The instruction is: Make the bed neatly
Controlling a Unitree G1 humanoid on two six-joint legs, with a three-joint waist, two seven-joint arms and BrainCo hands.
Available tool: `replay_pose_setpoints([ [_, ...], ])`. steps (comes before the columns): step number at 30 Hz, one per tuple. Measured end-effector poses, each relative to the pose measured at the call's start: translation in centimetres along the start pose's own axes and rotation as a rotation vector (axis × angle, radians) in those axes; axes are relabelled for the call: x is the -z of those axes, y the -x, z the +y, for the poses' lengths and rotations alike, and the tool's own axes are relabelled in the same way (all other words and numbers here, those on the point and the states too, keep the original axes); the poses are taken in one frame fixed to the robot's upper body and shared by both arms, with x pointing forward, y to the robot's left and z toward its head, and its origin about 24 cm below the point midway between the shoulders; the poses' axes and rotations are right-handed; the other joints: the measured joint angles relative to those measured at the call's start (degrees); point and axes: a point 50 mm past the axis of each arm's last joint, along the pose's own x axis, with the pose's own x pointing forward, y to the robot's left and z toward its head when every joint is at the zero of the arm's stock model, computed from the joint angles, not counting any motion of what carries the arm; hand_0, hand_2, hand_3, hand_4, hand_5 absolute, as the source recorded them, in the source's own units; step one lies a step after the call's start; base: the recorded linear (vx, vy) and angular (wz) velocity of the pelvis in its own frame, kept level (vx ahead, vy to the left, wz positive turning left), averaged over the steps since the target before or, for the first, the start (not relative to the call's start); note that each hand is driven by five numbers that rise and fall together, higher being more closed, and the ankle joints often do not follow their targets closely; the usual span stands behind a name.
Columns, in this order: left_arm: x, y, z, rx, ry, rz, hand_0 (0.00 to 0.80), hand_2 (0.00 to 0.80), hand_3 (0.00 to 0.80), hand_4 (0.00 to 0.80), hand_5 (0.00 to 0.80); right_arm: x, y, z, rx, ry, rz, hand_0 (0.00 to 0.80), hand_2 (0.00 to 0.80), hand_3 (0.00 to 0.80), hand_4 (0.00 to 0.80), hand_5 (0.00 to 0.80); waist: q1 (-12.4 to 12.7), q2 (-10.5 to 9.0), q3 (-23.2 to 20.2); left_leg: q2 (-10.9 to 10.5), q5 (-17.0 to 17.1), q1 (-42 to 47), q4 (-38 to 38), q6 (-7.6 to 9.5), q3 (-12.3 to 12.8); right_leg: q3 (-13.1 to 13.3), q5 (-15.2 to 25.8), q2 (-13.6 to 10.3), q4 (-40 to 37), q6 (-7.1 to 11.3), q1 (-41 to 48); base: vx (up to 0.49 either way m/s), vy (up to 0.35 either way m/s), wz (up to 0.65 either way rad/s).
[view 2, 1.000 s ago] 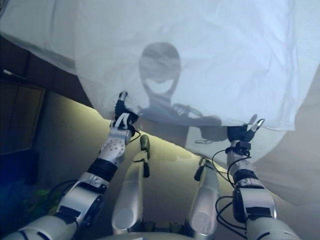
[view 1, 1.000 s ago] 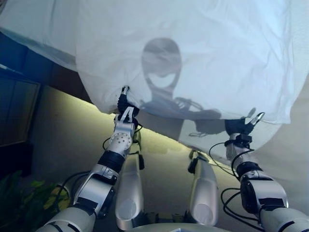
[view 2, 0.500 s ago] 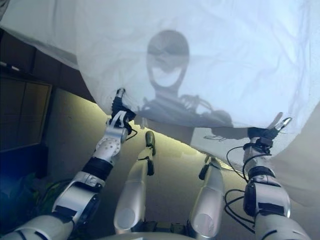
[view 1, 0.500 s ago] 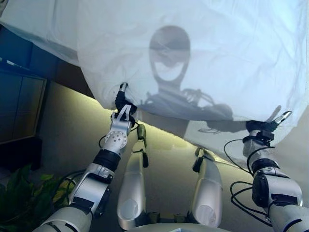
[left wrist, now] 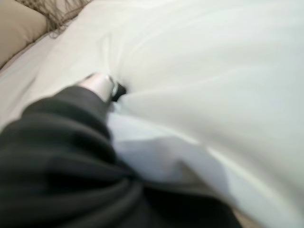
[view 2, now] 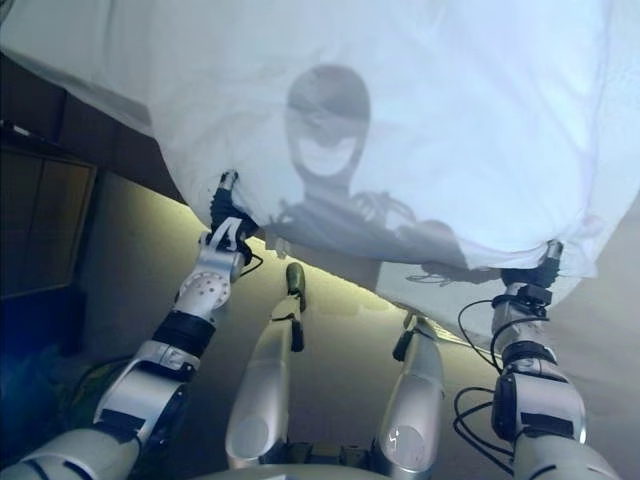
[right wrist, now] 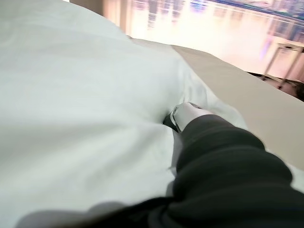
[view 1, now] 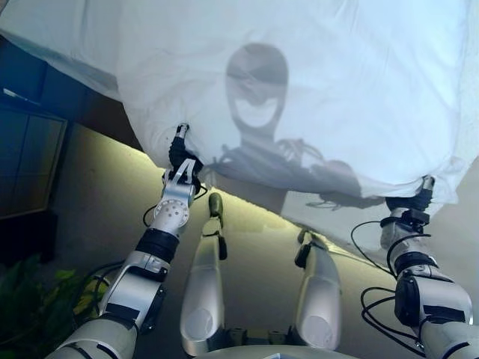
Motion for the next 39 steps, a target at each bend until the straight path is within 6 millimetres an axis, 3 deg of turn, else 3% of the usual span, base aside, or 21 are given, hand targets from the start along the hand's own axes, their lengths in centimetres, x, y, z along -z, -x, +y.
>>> replay_pose_setpoints([
  [4, -0.7, 0.1, 1.2, -0.06, -0.122, -0.009, 0.8, 0.8, 0.8, 0.8, 0.8, 1.7, 1.4, -1.4, 0.011, -0.016, 0.032, 0.8, 0.8, 0.8, 0.8, 0.8, -0.2, -1.89, -0.2, -0.1, -2.3, 2.0, 3.5, 0.26, 0.0, -0.1, 0.1, -0.3, -0.5, 0.18, 3.8, 0.132, 0.22, 0.0],
  [7, -1.2, 0.2, 2.6, -0.131, -0.172, -0.027, 0.8, 0.8, 0.8, 0.8, 0.8, 2.8, 2.0, -1.8, 0.006, -0.024, 0.055, 0.8, 0.8, 0.8, 0.8, 0.8, -0.3, -2.68, -0.7, -0.1, -5.8, 2.2, 9.4, 1.3, 1.5, 2.0, 0.3, -0.8, -0.6, 0.52, 5.4, 0.165, 0.347, -0.23],
  [10, -1.8, 0.7, 4.4, -0.229, -0.173, -0.048, 0.8, 0.8, 0.8, 0.8, 0.8, 3.9, 3.2, -2.5, 0.029, -0.033, 0.086, 0.8, 0.8, 0.8, 0.8, 0.8, -2.4, -3.41, -1.9, -1.3, -10.8, 3.5, 15.7, 3.49, 3.5, 4.6, 1.1, -2.4, -2.0, 0.91, 8.2, 0.183, 0.503, -0.27],
  [11, -2.0, 0.9, 4.9, -0.255, -0.172, -0.053, 0.8, 0.8, 0.8, 0.8, 0.8, 4.3, 3.9, -3.0, 0.051, -0.034, 0.095, 0.8, 0.8, 0.8, 0.8, 0.8, -3.3, -3.41, -2.1, -2.6, -12.6, 4.4, 17.2, 5.0, 5.0, 4.5, 2.8, -2.9, -1.8, -0.05, 9.6, 0.185, 0.559, -0.29],
  [13, -2.1, 1.6, 6.4, -0.312, -0.154, -0.059, 0.8, 0.8, 0.8, 0.8, 0.8, 4.7, 6.1, -4.5, 0.11, -0.022, 0.116, 0.8, 0.8, 0.8, 0.8, 0.8, -4.7, -3.56, -2.6, -2.9, -14.5, 7.9, 17.4, 6.58, 7.6, 5.6, 7.2, -4.4, 3.0, -1.8, 8.5, 0.184, 0.412, -0.36],
  [14, -2.2, 2.0, 7.3, -0.347, -0.15, -0.052, 0.8, 0.8, 0.8, 0.8, 0.8, 5.0, 7.8, -5.6, 0.155, -0.024, 0.136, 0.8, 0.8, 0.8, 0.8, 0.8, -4.7, -3.28, -3.2, -3.0, -14.5, 9.7, 16.2, 6.98, 7.7, 6.4, 5.4, -4.1, 9.7, -0.24, 6.6, 0.187, 0.274, -0.26],
  [15, -2.3, 2.9, 8.7, -0.39, -0.15, -0.044, 0.8, 0.8, 0.8, 0.8, 0.8, 5.0, 10.2, -7.2, 0.231, -0.023, 0.151, 0.8, 0.8, 0.8, 0.8, 0.8, -4.6, -3.52, -5.6, -2.8, -14.1, 10.8, 14.0, 7.43, 8.3, 6.0, 0.6, -2.1, 16.8, -0.2, 4.1, 0.148, 0.167, -0.12],
  [17, -3.0, 4.7, 10.9, -0.455, -0.149, -0.051, 0.8, 0.8, 0.8, 0.8, 0.8, 5.0, 12.8, -8.7, 0.307, -0.026, 0.169, 0.8, 0.8, 0.8, 0.8, 0.8, -4.6, -4.04, -8.2, -2.4, -11.9, 13.8, 9.2, 7.74, 10.7, 3.6, -4.4, 2.1, 20.7, -0.83, 4.5, 0.112, 0.03, -0.02],
  [18, -3.2, 5.3, 11.5, -0.465, -0.145, -0.059, 0.8, 0.8, 0.8, 0.8, 0.8, 4.8, 13.6, -9.1, 0.331, -0.023, 0.164, 0.8, 0.8, 0.8, 0.8, 0.8, -4.7, -4.11, -8.5, -2.9, -10.9, 15.7, 6.9, 7.92, 11.1, 1.9, -7.2, 4.5, 18.6, -1.33, 6.3, 0.07, -0.018, 0.0],
  [20, -3.5, 6.1, 12.3, -0.475, -0.153, -0.065, 0.8, 0.8, 0.8, 0.8, 0.8, 4.9, 13.7, -9.1, 0.325, -0.018, 0.168, 0.8, 0.8, 0.8, 0.8, 0.8, -4.6, -4.18, -8.6, -3.8, -9.5, 18.3, 4.3, 7.34, 11.9, -1.0, -8.8, 7.4, 9.8, -4.25, 11.0, 0.036, 0.005, -0.01],
  [21, -3.4, 6.3, 12.6, -0.477, -0.149, -0.062, 0.8, 0.8, 0.8, 0.8, 0.8, 5.0, 13.5, -9.1, 0.322, -0.015, 0.165, 0.8, 0.8, 0.8, 0.8, 0.8, -4.7, -4.16, -8.6, -4.2, -9.4, 19.1, 4.0, 7.13, 11.9, -0.8, -9.4, 8.2, 7.3, -6.6, 13.0, 0.061, 0.071, 0.04],
  [23, -3.3, 7.4, 13.5, -0.479, -0.143, -0.07, 0.8, 0.8, 0.8, 0.8, 0.8, 5.8, 12.9, -8.9, 0.321, -0.005, 0.182, 0.8, 0.8, 0.8, 0.8, 0.8, -4.9, -3.88, -8.7, -3.8, -9.2, 19.5, 5.4, 6.28, 11.5, -0.2, -9.5, 8.7, 6.1, -7.65, 14.0, 0.138, 0.125, -0.15],
  [26, -3.3, 10.3, 16.0, -0.563, -0.107, -0.09, 0.8, 0.8, 0.8, 0.8, 0.8, 6.3, 12.2, -8.6, 0.356, 0.001, 0.19, 0.8, 0.8, 0.8, 0.8, 0.8, -4.6, -3.91, -8.8, -3.0, -9.9, 21.4, 10.5, 4.69, 8.8, 3.5, -9.6, 9.1, 4.8, -8.39, 17.3, 0.267, 0.253, -0.59],
  [28, -3.3, 11.6, 17.1, -0.608, -0.097, -0.094, 0.8, 0.8, 0.8, 0.8, 0.8, 5.7, 12.3, -8.5, 0.37, 0.023, 0.192, 0.8, 0.8, 0.8, 0.8, 0.8, -5.2, -2.88, -10.2, 1.3, -11.8, 21.3, 12.7, 2.21, 8.0, 3.5, -10.2, 9.7, 4.1, -8.81, 19.0, 0.299, 0.523, -0.28],
  [30, -2.8, 11.8, 17.5, -0.613, -0.085, -0.084, 0.8, 0.8, 0.8, 0.8, 0.8, 4.4, 12.3, -8.4, 0.373, 0.075, 0.193, 0.8, 0.8, 0.8, 0.8, 0.8, -6.0, -1.02, -11.9, 7.0, -10.5, 21.5, 8.9, -0.35, 4.8, 3.7, -10.6, 9.8, 4.6, -8.05, 18.8, 0.274, 0.663, 0.01],
  [32, -1.6, 12.5, 18.2, -0.635, -0.059, -0.061, 0.8, 0.8, 0.8, 0.8, 0.8, 3.0, 11.8, -8.0, 0.373, 0.137, 0.192, 0.8, 0.8, 0.8, 0.8, 0.8, -6.3, 0.59, -12.9, 11.1, -8.1, 24.2, 2.2, -2.19, 3.3, 5.6, -11.7, 8.1, 7.3, -6.25, 17.7, 0.206, 0.696, -0.2],
  [34, 0.3, 13.2, 18.7, -0.641, -0.007, -0.022, 0.8, 0.8, 0.8, 0.8, 0.8, 1.4, 11.2, -7.6, 0.377, 0.198, 0.182, 0.8, 0.8, 0.8, 0.8, 0.8, -6.5, 2.5, -14.1, 12.6, -6.3, 25.9, -1.9, -2.83, 2.2, 8.7, -12.8, 4.9, 10.4, -3.48, 15.6, 0.258, 0.795, -0.32],
  [35, 1.2, 13.7, 18.8, -0.644, 0.01, 0.001, 0.8, 0.8, 0.8, 0.8, 0.8, 0.5, 10.9, -7.3, 0.377, 0.233, 0.177, 0.8, 0.8, 0.8, 0.8, 0.8, -6.6, 3.34, -14.7, 12.1, -4.8, 27.7, -3.7, -1.06, 2.4, 10.7, -13.4, 3.0, 12.3, -1.95, 14.3, 0.332, 0.716, -0.21],
  [36, 2.3, 14.2, 19.1, -0.654, 0.039, 0.021, 0.8, 0.8, 0.8, 0.8, 0.8, -0.5, 10.6, -7.0, 0.379, 0.276, 0.178, 0.8, 0.8, 0.8, 0.8, 0.8, -7.2, 4.79, -15.4, 11.1, -5.5, 29.0, -4.7, -5.21, 2.4, 12.3, -13.3, 1.5, 13.0, 1.74, 14.2, 0.341, 0.663, -0.19],
  [37, 2.5, 14.7, 19.3, -0.666, 0.048, 0.029, 0.8, 0.8, 0.8, 0.8, 0.8, -0.3, 11.1, -7.5, 0.408, 0.28, 0.183, 0.8, 0.8, 0.8, 0.8, 0.8, -7.5, 3.06, -15.3, 7.5, -5.6, 29.8, -4.0, -8.09, 3.1, 15.3, -12.7, -2.3, 11.7, 2.17, 14.4, 0.337, 0.632, -0.04],
  [39, 2.8, 15.3, 19.6, -0.683, 0.057, 0.049, 0.8, 0.8, 0.8, 0.8, 0.8, -0.1, 12.3, -8.2, 0.46, 0.3, 0.214, 0.8, 0.8, 0.8, 0.8, 0.8, -7.3, 2.71, -15.6, 4.0, -7.7, 30.3, -2.1, -7.12, 4.3, 15.5, -8.5, -5.5, 5.3, 1.59, 18.2, 0.248, 0.467, -0.06],
])
